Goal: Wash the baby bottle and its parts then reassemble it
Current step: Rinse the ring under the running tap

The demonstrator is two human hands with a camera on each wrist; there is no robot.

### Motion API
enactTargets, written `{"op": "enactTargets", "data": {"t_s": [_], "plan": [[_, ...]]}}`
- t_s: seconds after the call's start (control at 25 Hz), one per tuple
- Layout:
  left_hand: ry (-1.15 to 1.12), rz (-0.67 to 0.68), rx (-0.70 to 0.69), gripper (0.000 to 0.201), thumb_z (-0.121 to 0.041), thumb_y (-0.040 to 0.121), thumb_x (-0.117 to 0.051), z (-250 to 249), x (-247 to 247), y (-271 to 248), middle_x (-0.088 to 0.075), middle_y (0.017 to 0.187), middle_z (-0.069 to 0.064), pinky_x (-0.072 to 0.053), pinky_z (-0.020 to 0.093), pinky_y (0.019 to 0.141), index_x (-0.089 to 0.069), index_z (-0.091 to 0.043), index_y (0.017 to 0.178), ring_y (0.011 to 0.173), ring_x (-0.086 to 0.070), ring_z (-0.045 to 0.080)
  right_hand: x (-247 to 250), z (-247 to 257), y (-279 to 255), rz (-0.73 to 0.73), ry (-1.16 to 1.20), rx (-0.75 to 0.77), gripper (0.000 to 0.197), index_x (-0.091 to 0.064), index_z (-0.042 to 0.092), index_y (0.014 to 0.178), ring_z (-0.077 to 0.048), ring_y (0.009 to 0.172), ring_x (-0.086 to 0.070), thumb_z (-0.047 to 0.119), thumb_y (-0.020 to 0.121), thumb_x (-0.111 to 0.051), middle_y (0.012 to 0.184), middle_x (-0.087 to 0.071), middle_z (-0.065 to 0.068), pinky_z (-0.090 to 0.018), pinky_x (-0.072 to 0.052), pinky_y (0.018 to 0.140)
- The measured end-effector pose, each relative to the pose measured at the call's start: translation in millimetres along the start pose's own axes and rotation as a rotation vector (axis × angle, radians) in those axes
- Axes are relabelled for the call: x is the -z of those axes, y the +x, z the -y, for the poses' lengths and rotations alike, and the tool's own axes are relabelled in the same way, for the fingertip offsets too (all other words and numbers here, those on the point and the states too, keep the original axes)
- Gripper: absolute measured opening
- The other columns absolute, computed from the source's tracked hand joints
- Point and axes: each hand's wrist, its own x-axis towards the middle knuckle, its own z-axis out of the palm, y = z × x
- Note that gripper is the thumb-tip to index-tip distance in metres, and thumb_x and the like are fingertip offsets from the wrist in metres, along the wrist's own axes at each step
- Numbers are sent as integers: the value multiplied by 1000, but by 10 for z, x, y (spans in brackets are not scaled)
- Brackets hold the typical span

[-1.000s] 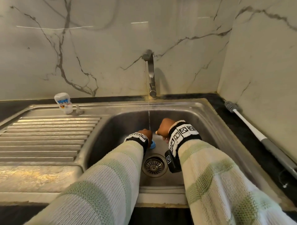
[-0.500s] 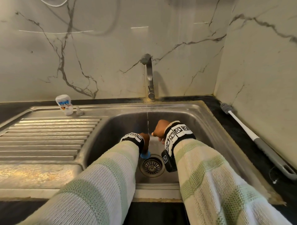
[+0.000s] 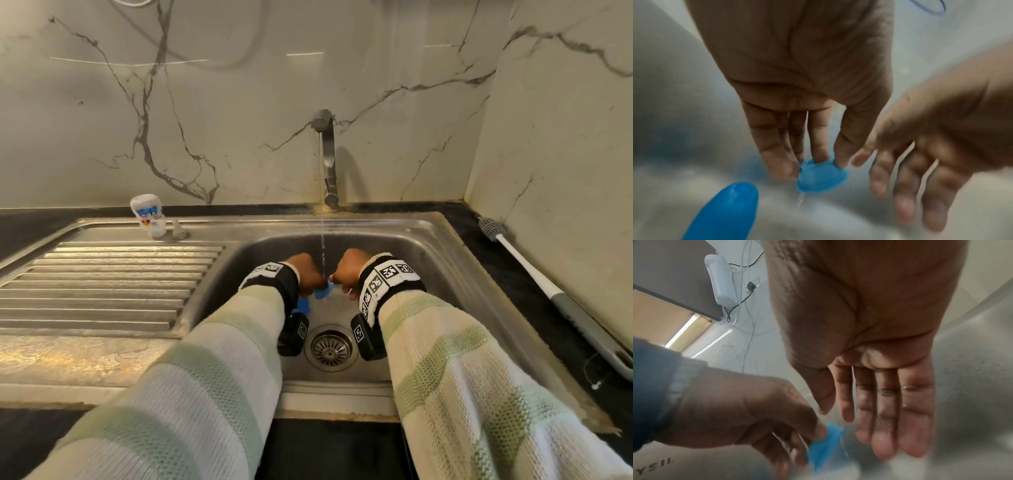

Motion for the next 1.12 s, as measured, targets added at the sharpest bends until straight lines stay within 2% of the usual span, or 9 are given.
{"op": "enactTargets", "data": {"t_s": [0.16,0.24,0.32,0.44,0.52,0.6,0.76,0.96,1.12], "plan": [[-305,-211,-64,14,-29,85,-70,122,191,-82,-73,86,6,-56,34,83,-73,-15,87,83,-69,22,0,89,-81,-67,231,112,20,-68,8,102,-34,79,-73,18,97,-52,91,-70,-17,-45,-60,70],[-439,-332,-75,11,-25,83,-73,143,195,-130,-69,87,4,-55,34,84,-64,-19,84,85,-67,22,-23,145,-121,-53,332,155,20,-63,14,106,-31,79,-73,22,100,-47,98,-69,-16,-47,-59,71],[-561,-414,-100,23,-16,81,-76,124,175,-143,-64,88,0,-51,30,81,-57,-18,93,82,-63,16,-39,186,-127,-55,435,169,20,-61,15,103,-31,75,-72,25,103,-43,100,-67,-18,-48,-59,71],[-689,-392,-165,49,-5,79,-77,110,133,-59,-68,110,7,-50,35,99,-57,-11,124,103,-65,21,-29,203,-127,-171,492,184,22,-65,8,103,-31,65,-68,21,102,-47,92,-68,-20,-45,-59,65],[-701,-386,-178,54,-4,77,-78,111,103,-10,-69,118,10,-48,38,105,-59,-11,128,110,-65,22,-17,194,-127,-279,444,200,17,-70,10,98,-33,71,-71,17,98,-54,89,-72,-18,-45,-61,65],[-731,-421,-170,53,-4,77,-79,108,93,32,-70,116,9,-49,39,104,-61,-11,126,108,-66,20,-11,206,-116,-338,450,208,14,-72,12,99,-32,77,-72,16,95,-59,90,-73,-16,-45,-61,70],[-778,-491,-151,58,-2,81,-74,58,150,1,-67,125,8,-48,36,105,-55,-8,136,113,-65,19,-20,263,-103,-346,504,215,27,-65,14,121,-28,86,-71,20,94,-63,102,-72,-9,-45,-60,75],[-779,-541,-181,50,-3,84,-72,31,160,-56,-67,124,5,-51,27,97,-60,-14,132,110,-65,18,-9,254,-130,-321,581,188,25,-59,15,121,-28,88,-70,18,96,-59,101,-69,-7,-47,-61,68],[-761,-624,-203,46,-1,81,-73,-28,171,-21,-68,116,-2,-57,32,90,-65,-23,120,96,-67,14,-9,267,-81,-357,617,204,27,-61,13,121,-28,86,-70,11,94,-60,103,-70,-4,-46,-61,70]]}}
